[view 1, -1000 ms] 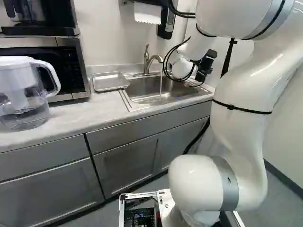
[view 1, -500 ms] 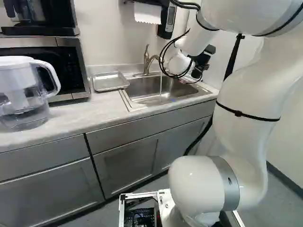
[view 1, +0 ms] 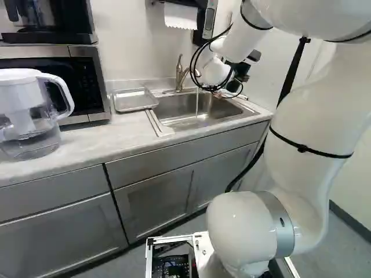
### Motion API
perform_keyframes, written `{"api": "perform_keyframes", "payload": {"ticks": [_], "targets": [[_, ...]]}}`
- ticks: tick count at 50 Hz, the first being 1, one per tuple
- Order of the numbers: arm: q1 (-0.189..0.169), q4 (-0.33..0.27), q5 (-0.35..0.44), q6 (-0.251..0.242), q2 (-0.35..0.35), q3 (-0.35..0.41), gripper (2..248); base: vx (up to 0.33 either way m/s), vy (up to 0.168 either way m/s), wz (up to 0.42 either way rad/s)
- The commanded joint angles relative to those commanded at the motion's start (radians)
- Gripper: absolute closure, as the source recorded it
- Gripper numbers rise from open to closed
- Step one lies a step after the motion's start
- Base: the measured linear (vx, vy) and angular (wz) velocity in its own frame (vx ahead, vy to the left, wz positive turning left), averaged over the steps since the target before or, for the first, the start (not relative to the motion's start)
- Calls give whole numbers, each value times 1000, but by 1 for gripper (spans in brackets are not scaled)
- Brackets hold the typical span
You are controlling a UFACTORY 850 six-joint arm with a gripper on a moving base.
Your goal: Rinse the cup and place it in the tray
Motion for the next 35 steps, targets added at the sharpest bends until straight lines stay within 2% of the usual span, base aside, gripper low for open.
{"api": "perform_keyframes", "payload": {"ticks": [9, 35], "targets": [[17, -28, -56, 0, 20, 0, 125, 0, 0, 0], [44, -174, -164, 0, 34, 14, 125, 0, 0, 0]]}}
